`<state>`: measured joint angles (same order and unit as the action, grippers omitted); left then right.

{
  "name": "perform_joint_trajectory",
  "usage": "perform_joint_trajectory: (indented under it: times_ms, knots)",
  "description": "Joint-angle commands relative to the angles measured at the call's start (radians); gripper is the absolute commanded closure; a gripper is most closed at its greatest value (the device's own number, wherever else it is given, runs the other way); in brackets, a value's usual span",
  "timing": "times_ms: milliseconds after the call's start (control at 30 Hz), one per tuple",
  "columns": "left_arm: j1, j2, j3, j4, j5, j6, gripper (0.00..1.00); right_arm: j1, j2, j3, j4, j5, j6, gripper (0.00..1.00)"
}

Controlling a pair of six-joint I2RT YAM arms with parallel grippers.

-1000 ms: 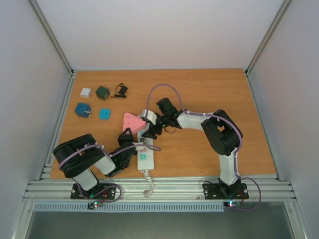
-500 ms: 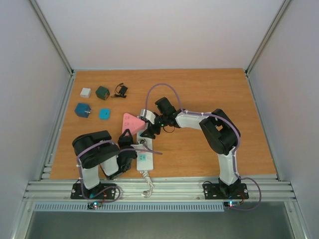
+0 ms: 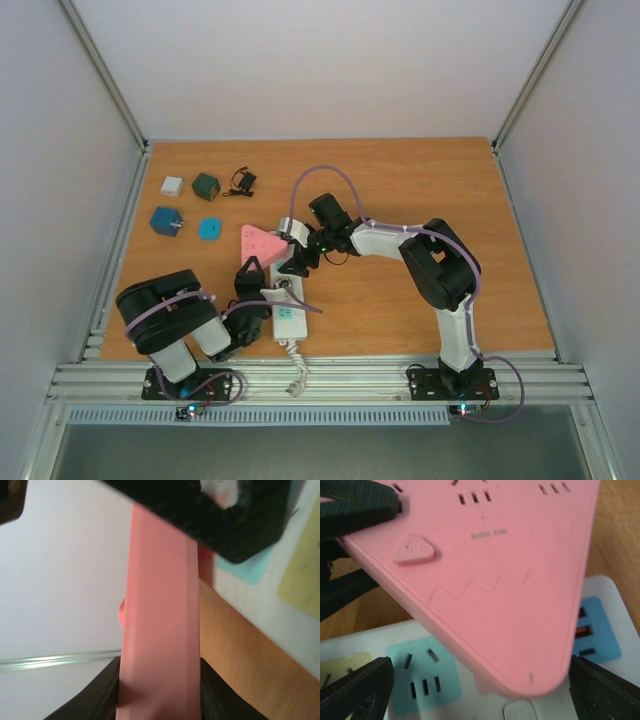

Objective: Pull the plug off the socket

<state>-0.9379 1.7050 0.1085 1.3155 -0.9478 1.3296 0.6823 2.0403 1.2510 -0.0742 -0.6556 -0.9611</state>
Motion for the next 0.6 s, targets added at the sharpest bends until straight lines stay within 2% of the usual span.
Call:
perform_joint_trajectory:
  times_ms: [0, 100, 167, 267, 367, 467, 567]
  knots:
    - [0.004, -0.165, 0.035, 0.188, -0.121, -0.138, 0.99, -0.004, 0.064, -0.031, -0.157, 0.066, 0.036, 0.04]
    - [0.004, -0.222, 0.047, 0.053, -0.111, -0.227, 0.99, -0.003, 0.064, -0.029, -0.161, 0.064, 0.039, 0.04]
    - [0.004, -0.215, 0.046, 0.037, -0.110, -0.255, 0.99, -0.003, 0.063, -0.028, -0.165, 0.061, 0.039, 0.04]
    - [0.004, -0.154, 0.036, 0.186, -0.126, -0.203, 0.99, -0.004, 0.060, -0.027, -0.167, 0.062, 0.043, 0.04]
    - [0.004, -0.121, 0.031, 0.234, -0.132, -0.161, 0.99, -0.004, 0.052, -0.029, -0.166, 0.062, 0.042, 0.04]
    - [0.004, -0.178, 0.037, 0.137, -0.127, -0.186, 0.99, -0.005, 0.024, -0.045, -0.152, 0.051, 0.045, 0.04]
    - [0.010, -0.294, 0.061, -0.099, -0.102, -0.279, 0.99, -0.008, -0.018, -0.061, -0.127, 0.020, 0.064, 0.04]
